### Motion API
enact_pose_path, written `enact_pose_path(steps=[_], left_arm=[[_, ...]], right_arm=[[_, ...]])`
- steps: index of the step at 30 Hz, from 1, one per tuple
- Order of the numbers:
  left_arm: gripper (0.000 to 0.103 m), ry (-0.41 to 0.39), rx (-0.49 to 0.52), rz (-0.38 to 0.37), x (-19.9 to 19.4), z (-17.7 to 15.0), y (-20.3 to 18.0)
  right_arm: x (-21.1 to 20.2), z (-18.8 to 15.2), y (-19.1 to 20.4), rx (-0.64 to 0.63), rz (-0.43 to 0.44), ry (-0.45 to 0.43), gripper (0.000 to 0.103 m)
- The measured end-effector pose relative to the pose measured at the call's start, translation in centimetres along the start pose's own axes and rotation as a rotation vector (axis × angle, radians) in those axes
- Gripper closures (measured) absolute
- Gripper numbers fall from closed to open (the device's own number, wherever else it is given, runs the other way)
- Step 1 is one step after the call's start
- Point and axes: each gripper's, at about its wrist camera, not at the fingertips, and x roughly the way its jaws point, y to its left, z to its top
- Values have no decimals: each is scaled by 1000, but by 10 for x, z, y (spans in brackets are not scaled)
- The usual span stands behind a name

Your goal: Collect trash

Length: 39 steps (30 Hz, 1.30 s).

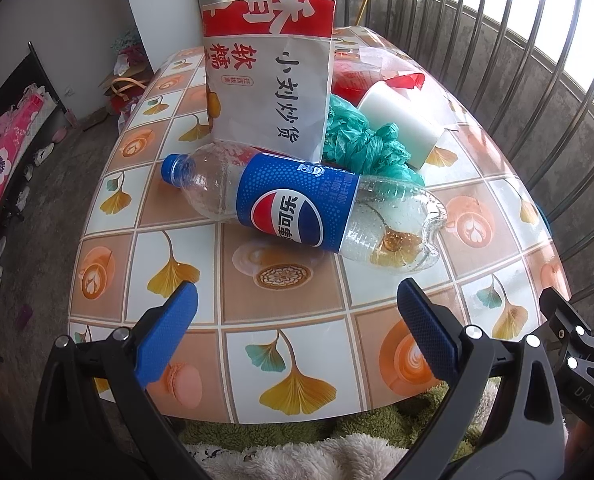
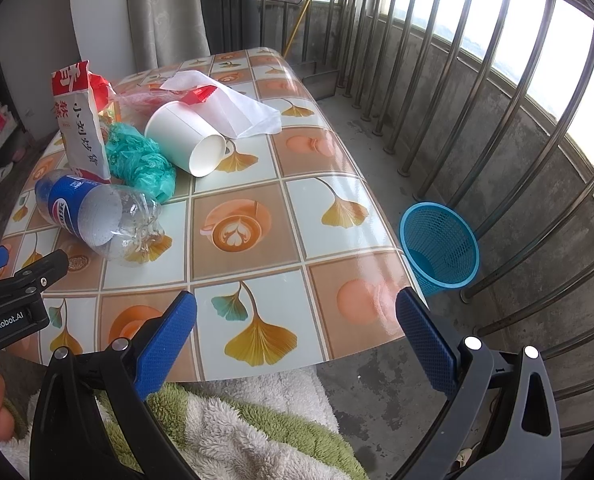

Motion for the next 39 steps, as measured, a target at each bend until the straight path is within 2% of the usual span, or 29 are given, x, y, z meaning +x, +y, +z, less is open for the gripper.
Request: enact_pose_path(steps=[39], left_arm=[[7, -2, -1, 1, -1, 3, 0]], right_arm=[[0, -2, 2, -2, 0, 1, 6]])
